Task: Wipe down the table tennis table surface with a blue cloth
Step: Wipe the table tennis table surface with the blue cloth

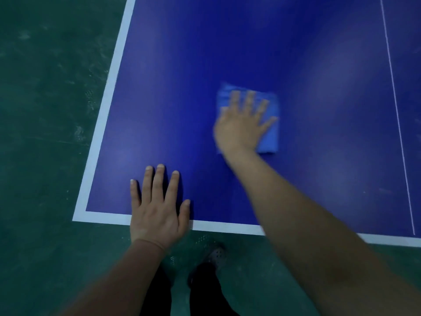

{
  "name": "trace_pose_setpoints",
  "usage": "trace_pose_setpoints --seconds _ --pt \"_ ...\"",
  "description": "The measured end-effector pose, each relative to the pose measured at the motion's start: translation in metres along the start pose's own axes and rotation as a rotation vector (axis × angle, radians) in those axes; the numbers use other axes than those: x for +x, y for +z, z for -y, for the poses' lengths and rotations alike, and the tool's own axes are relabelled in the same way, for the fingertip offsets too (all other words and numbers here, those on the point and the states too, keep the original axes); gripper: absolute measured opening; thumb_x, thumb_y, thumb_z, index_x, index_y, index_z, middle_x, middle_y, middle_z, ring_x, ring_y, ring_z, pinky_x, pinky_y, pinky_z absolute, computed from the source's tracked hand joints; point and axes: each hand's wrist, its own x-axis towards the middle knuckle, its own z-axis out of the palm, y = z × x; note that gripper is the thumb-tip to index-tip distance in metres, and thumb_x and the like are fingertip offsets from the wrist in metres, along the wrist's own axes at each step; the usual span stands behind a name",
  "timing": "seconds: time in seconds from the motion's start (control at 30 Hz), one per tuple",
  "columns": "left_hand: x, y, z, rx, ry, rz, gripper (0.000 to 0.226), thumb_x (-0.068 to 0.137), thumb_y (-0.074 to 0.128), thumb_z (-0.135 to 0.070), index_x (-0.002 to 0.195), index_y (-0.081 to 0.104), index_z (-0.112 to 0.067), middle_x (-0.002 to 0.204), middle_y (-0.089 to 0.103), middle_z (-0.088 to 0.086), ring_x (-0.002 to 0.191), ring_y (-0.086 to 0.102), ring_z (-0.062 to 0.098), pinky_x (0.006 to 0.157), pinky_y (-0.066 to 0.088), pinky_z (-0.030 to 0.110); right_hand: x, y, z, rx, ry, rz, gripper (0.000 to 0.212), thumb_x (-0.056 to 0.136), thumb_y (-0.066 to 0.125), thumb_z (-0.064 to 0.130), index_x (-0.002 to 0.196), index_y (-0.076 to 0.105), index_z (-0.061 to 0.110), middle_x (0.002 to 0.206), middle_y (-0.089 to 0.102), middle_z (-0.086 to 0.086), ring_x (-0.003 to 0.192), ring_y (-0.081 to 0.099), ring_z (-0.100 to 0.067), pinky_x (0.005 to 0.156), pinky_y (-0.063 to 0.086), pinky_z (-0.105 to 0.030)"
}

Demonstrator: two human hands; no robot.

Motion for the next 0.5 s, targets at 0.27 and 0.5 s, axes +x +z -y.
trace_pose_setpoints --seconds 0.27,0.5 --pt "0.0 0.0 0.0 0.001 0.002 -0.005 0.07 0.095 0.032 -0.05 0.152 0.038 -0.01 0.158 0.031 0.022 0.15 0.019 0.042 0.119 0.012 0.066 0.041 -0.01 -0.076 -0.02 0.068 -0.021 0.056 0.104 0.022 0.047 0.159 0.015 0.038 0.168 0.004 0.006 0.153 -0.003 -0.037 0.116 -0.001 -0.07" --pt "-0.001 0.0 0.0 0.006 0.004 0.013 0.07 0.095 0.032 -0.051 0.152 0.037 -0.01 0.159 0.028 0.022 0.151 0.016 0.041 0.118 0.011 0.066 0.007 -0.025 -0.17 0.078 0.463 -0.038 0.057 0.105 0.017 0.049 0.16 0.012 0.036 0.169 0.003 0.005 0.153 -0.003 -0.037 0.116 0.001 -0.07"
